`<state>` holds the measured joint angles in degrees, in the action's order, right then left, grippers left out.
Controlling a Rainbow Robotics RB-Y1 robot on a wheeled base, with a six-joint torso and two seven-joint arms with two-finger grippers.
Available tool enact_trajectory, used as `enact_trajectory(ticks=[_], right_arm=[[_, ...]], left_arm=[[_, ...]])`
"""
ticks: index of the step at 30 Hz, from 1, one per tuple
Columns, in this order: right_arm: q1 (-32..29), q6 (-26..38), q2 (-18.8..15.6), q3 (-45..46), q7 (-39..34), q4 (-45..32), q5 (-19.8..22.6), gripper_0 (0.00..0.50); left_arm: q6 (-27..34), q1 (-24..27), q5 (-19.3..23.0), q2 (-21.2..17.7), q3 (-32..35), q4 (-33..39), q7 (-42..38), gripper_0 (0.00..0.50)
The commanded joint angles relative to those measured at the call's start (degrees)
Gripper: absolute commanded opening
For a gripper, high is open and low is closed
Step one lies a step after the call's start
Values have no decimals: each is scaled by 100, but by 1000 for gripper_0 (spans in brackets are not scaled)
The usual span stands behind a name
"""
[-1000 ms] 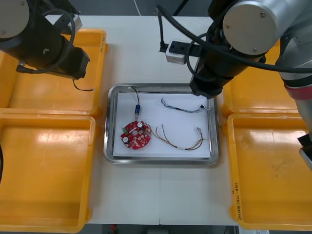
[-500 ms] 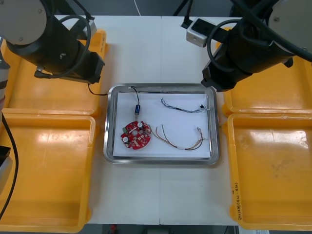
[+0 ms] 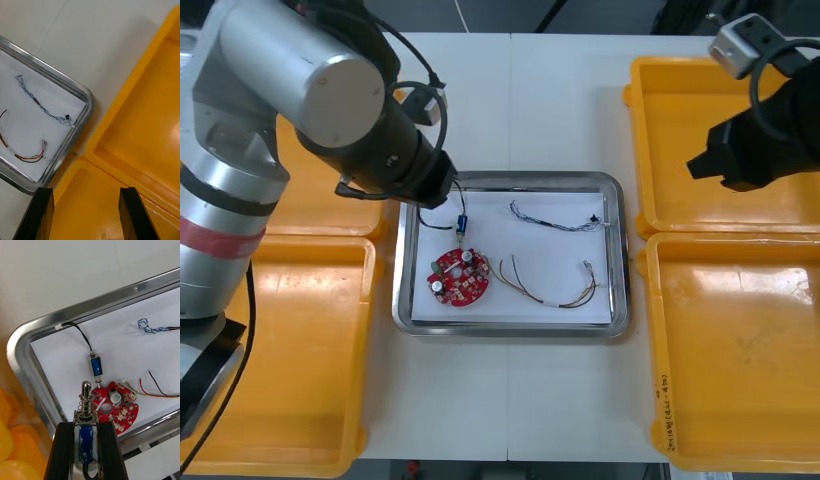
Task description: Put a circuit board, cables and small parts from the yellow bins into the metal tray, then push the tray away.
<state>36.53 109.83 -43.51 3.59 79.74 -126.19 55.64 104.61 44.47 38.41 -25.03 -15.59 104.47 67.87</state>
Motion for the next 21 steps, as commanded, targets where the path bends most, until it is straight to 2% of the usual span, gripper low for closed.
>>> enact_trajectory(ticks=[1, 6, 12, 21], right_arm=[[-568, 17, -413, 599, -310, -363, 9, 500], [-1095, 17, -483, 1188, -318, -415, -9, 500], [-1693, 17, -466, 1742, -327, -407, -220, 500], [-2123, 17, -35, 2410, -336, -398, -519, 500]], left_arm=[[-371, 281, -228, 288, -400, -331, -626, 0], [-687, 290, -404, 420, -664, -577, -696, 0], [-1109, 378, -527, 560, -1016, -999, -784, 0], [-1461, 378, -615, 604, -1402, -1201, -987, 0]])
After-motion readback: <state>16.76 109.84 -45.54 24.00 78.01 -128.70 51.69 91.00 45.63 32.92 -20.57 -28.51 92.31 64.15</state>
